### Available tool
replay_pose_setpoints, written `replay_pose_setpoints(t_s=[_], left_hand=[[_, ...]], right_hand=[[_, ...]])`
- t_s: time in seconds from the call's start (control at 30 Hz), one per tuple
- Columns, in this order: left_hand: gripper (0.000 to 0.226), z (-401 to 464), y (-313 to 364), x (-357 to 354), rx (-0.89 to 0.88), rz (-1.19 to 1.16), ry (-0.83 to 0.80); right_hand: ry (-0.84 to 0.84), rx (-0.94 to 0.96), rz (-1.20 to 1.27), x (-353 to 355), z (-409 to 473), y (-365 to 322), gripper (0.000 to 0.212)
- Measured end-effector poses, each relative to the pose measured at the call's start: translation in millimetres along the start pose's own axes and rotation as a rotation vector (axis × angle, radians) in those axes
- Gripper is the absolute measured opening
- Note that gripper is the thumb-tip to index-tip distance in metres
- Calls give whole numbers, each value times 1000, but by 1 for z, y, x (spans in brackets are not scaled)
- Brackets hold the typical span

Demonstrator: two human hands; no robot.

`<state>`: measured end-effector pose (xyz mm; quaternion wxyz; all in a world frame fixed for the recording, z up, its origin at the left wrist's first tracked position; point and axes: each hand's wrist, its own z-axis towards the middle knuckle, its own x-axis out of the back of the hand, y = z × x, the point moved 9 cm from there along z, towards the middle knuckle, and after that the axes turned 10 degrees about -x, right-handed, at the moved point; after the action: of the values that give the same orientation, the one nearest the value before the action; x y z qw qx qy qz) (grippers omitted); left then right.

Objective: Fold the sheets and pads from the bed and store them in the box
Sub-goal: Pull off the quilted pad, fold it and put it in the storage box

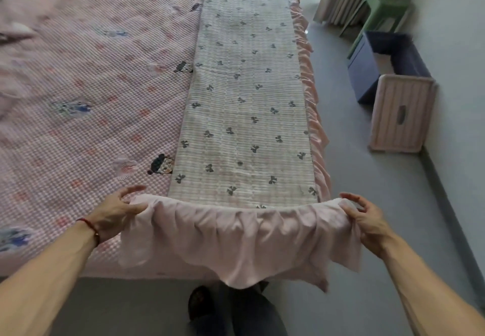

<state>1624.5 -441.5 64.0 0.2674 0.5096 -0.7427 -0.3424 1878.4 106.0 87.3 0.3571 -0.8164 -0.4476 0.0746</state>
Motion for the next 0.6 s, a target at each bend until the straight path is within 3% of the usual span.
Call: replay_pose_setpoints(t_s=[0.03,0.1,0.13,0.23,0.27,0.43,0.6], left_hand=[[52,10,5,-1,-28,4,50],[39,38,19,-3,-115,48,175],[33,53,26,-3,-161,97,235],[26,99,47,-6,-243,281,380],[26,114,50,-10,-250,335,414],[13,190,49,-22,-257,558,536],[10,245,22,-34,-225,734,497]], right_hand=[[-21,10,21,-1,18,-6,99],[-43,24,18,-10,60,-20,103],[-37,30,8,-15,77,-27,94],[64,74,-53,-22,136,-43,33],[110,95,-93,-22,157,-46,28],[309,141,-326,-41,238,-46,51],[511,210,-463,-57,257,-49,51]])
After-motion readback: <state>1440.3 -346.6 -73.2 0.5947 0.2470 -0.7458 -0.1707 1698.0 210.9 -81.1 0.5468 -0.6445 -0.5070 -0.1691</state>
